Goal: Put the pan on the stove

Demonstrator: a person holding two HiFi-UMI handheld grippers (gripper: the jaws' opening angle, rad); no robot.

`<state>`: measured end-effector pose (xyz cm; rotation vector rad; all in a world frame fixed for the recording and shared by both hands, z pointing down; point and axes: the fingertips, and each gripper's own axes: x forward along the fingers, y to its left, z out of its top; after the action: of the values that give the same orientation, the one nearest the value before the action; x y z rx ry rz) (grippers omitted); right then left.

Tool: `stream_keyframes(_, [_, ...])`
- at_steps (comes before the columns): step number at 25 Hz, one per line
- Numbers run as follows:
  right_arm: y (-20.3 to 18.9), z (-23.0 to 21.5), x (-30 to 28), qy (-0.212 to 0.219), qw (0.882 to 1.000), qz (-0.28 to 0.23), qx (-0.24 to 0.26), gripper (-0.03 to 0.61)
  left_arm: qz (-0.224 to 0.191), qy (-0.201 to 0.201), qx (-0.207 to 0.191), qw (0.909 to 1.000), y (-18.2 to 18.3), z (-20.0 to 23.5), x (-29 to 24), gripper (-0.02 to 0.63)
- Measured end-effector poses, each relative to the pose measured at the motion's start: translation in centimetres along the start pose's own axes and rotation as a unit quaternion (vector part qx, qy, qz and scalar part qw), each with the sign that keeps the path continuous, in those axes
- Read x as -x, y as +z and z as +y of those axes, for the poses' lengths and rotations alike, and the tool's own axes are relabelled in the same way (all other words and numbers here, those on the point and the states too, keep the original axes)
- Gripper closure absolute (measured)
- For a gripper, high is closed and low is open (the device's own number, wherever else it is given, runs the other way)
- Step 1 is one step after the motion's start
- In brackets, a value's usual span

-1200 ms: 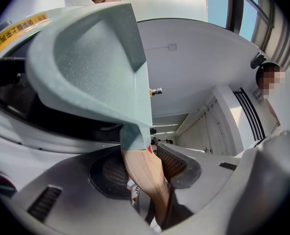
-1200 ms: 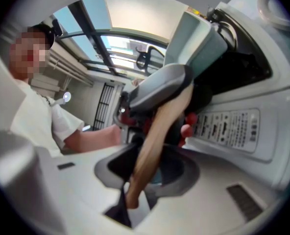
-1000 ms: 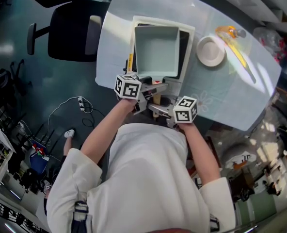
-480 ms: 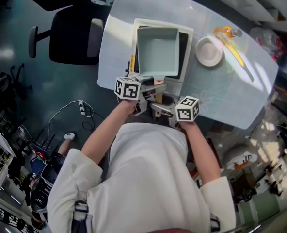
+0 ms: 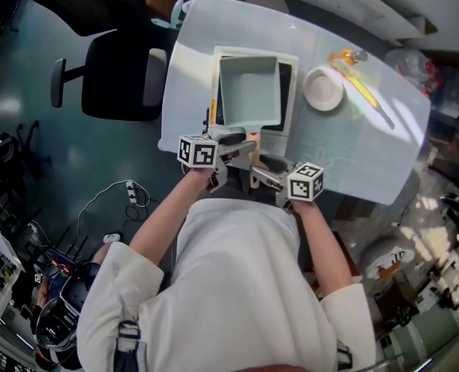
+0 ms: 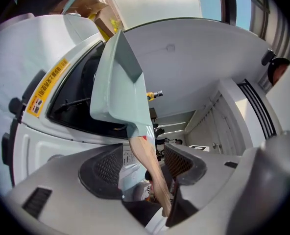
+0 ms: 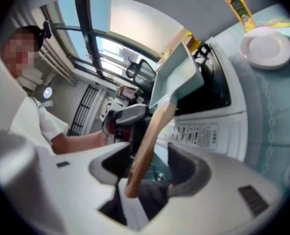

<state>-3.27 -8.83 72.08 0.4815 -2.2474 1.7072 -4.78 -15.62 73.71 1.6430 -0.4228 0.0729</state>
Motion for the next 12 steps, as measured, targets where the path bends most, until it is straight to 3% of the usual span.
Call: stream_keyframes(12, [4.0, 1.4, 4.3, -0.094, 0.989, -0.098, 0.058, 0.362, -0.023, 0.035, -0.073, 0.9965, 1.5, -1.8, 3.7, 0.344])
